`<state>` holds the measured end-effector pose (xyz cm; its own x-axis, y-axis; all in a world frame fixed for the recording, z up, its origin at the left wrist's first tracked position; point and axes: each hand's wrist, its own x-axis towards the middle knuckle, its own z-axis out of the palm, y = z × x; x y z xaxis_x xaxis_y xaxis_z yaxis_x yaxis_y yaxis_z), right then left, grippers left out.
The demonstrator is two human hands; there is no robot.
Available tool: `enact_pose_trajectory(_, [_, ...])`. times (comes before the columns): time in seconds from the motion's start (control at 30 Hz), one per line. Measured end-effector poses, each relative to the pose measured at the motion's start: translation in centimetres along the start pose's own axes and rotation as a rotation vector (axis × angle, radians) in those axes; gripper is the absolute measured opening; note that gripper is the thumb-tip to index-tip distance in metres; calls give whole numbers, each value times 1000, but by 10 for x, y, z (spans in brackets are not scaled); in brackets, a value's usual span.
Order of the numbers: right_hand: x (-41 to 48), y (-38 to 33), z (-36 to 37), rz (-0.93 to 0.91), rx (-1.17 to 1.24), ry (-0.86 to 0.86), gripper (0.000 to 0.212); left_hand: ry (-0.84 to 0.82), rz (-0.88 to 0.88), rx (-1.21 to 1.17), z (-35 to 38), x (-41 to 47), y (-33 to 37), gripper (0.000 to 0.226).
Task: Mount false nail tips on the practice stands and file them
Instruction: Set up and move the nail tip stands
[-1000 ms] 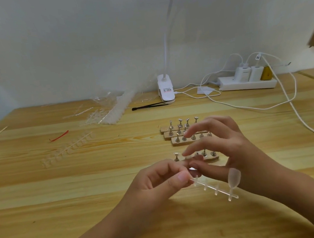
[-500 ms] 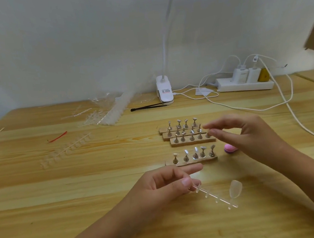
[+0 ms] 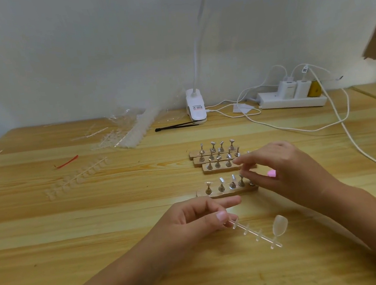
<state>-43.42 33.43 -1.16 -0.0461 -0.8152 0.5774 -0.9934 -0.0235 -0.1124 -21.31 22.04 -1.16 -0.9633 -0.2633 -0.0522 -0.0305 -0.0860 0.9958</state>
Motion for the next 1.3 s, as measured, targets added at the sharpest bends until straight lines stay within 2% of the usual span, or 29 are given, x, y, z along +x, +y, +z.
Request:
enact_pose_trajectory(0.33, [0,-2,0,-3,-23,-72,11,-1,4,27,-2,2,-3,15])
enact_pose_trajectory(0.5, [-1,-1,1,5,-19,-87,13,-5,14,58,-2,2,-3,20])
enact_pose_trajectory(0.63, [0,-1,5,84,103,-73,8,-10,11,72,-2,2,-3,19])
enact_pose_trajectory(0.83, [1,-1,6,182,180,-89,17,-2,13,82,-2,3,-2,21])
enact_pose_trajectory(1.0, [0,0,3,198,130,-102,22,-12,4,93,-3,3,-3,19])
enact_pose_trajectory(1.17, [-1,-1,5,129,58,-74,18,-15,7,91,-3,4,-4,19])
enact_pose_trajectory(1.3, [-1,-4,9,179,69,-43,17,-11,9,83,-3,4,-3,20])
